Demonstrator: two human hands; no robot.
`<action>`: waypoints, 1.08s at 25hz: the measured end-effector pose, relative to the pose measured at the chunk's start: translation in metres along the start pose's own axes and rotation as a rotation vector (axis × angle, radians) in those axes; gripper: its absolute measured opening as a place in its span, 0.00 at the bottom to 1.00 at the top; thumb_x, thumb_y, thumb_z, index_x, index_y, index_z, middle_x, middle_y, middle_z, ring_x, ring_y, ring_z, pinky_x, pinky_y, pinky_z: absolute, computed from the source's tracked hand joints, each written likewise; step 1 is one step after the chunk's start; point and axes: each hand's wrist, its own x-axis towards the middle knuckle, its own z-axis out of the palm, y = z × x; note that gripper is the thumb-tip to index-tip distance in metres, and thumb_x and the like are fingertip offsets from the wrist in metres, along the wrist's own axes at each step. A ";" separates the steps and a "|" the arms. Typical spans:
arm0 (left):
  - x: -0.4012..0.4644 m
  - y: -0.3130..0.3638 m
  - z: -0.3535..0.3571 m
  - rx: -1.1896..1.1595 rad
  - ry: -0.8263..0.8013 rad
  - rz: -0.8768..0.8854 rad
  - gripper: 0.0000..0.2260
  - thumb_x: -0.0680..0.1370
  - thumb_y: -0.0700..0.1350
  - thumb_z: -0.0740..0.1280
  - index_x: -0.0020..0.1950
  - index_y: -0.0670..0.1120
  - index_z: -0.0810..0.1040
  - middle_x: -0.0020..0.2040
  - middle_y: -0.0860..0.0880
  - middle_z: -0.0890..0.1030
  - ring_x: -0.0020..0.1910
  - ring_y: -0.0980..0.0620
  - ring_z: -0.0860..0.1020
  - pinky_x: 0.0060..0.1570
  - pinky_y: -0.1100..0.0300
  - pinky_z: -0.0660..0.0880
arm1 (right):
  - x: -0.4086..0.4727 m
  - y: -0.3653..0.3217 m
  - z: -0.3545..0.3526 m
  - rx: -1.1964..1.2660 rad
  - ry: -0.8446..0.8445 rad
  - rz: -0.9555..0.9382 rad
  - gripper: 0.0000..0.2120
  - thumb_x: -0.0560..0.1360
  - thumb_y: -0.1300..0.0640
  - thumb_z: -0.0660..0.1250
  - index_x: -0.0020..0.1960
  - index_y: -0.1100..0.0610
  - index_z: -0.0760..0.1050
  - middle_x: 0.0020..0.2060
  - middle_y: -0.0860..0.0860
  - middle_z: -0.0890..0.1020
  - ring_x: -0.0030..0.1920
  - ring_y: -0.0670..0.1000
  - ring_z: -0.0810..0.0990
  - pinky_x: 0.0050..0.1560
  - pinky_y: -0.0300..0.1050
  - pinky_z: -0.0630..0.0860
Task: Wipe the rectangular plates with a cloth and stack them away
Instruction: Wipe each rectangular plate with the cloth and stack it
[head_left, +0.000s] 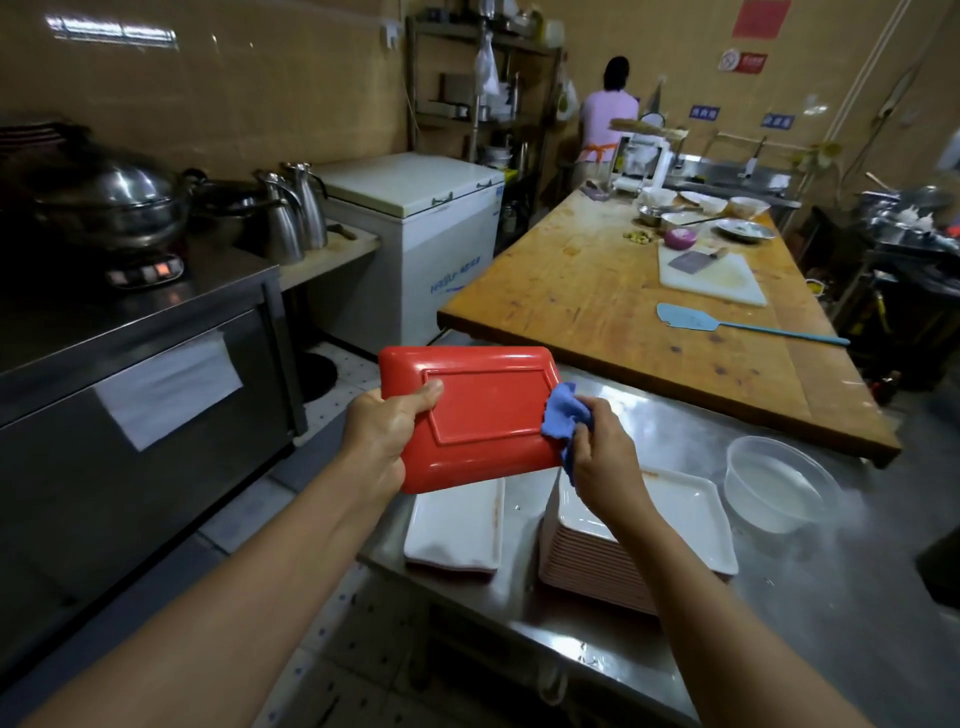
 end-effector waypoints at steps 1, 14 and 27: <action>0.002 0.000 -0.006 0.029 -0.008 0.071 0.08 0.71 0.40 0.73 0.48 0.44 0.78 0.40 0.46 0.82 0.35 0.49 0.82 0.34 0.57 0.79 | 0.000 0.000 0.002 -0.008 0.002 0.010 0.11 0.78 0.65 0.53 0.52 0.54 0.70 0.45 0.58 0.76 0.38 0.54 0.76 0.35 0.41 0.70; 0.030 -0.117 -0.030 1.456 -0.397 0.974 0.10 0.66 0.38 0.75 0.47 0.45 0.83 0.39 0.46 0.83 0.38 0.46 0.82 0.28 0.55 0.77 | -0.020 0.023 0.007 0.082 0.032 0.162 0.15 0.78 0.66 0.56 0.59 0.55 0.73 0.50 0.55 0.79 0.45 0.52 0.77 0.36 0.27 0.70; 0.036 -0.189 -0.033 1.636 -0.556 1.001 0.12 0.58 0.38 0.80 0.36 0.44 0.82 0.32 0.48 0.80 0.31 0.49 0.79 0.18 0.64 0.69 | -0.023 0.056 -0.012 0.106 0.136 0.222 0.14 0.78 0.64 0.57 0.59 0.51 0.73 0.53 0.54 0.79 0.48 0.52 0.79 0.45 0.36 0.76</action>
